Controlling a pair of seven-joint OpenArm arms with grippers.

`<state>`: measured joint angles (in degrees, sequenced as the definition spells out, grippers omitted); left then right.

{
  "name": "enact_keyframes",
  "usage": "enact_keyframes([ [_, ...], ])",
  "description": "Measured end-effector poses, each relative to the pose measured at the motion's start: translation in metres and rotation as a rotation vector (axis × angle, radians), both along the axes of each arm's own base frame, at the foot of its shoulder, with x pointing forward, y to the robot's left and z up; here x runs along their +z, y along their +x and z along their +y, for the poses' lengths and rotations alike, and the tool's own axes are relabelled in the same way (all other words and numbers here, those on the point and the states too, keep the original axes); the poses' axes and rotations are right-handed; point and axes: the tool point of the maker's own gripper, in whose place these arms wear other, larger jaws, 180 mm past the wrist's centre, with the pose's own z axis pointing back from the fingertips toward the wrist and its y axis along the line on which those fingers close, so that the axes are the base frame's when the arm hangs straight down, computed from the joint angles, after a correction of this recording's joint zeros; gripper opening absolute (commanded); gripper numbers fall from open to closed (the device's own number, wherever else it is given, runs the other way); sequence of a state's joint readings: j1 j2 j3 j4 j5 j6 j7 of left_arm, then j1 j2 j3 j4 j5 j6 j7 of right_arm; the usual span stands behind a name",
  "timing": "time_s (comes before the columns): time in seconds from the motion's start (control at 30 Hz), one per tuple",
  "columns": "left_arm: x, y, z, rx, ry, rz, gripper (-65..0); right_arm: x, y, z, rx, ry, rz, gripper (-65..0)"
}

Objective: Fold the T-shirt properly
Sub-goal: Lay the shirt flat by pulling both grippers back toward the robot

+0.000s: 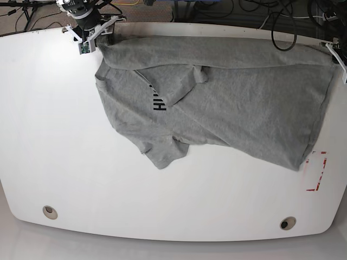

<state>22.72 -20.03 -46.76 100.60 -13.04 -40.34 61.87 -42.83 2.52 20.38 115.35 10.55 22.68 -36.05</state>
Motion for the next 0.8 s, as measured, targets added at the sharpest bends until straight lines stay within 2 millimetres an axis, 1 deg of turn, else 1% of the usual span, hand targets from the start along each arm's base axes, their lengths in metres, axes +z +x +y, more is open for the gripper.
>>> enact_keyframes([
  [0.03,0.000,-0.001,0.000,0.002,0.001,0.003,-32.5,0.000,-0.002,0.000,0.000,-0.003,0.003,-17.8],
  [0.1,0.000,0.000,0.000,0.000,0.000,0.000,-29.6,-0.002,-0.006,0.001,0.002,-0.001,0.016,-11.1],
  [0.17,0.000,0.001,0.000,0.000,-0.002,-0.003,-30.6,-0.003,-0.009,0.003,0.007,0.002,0.023,-6.7],
  [0.2,0.000,0.000,0.000,0.000,-0.001,-0.001,-30.7,-0.003,-0.009,0.004,0.008,0.005,0.025,-5.5],
  [0.33,0.002,0.002,0.000,-0.002,0.001,-0.007,-31.1,-0.004,-0.015,0.006,0.008,0.014,0.036,-5.1],
  [0.4,0.007,0.008,-0.001,-0.005,0.011,-0.018,-31.1,-0.004,-0.016,0.004,0.005,0.010,0.039,-5.1],
  [0.47,0.016,0.018,-0.003,-0.013,0.029,-0.049,-31.1,-0.004,-0.016,0.002,0.002,0.007,0.038,-5.1],
  [0.57,0.038,0.042,-0.009,-0.049,0.045,-0.147,-31.1,-0.002,-0.015,-0.007,-0.015,-0.012,0.033,-5.1],
  [0.63,0.049,0.053,-0.011,-0.067,0.054,-0.194,-31.1,0.000,-0.015,-0.018,-0.035,-0.033,0.024,-5.1],
  [0.73,0.056,0.060,-0.010,-0.062,0.073,-0.210,-31.1,0.003,-0.016,-0.034,-0.054,-0.068,0.023,-5.1],
  [0.8,0.059,0.063,-0.009,-0.058,0.077,-0.218,-31.1,0.004,-0.014,-0.038,-0.040,-0.084,0.025,-5.1],
])
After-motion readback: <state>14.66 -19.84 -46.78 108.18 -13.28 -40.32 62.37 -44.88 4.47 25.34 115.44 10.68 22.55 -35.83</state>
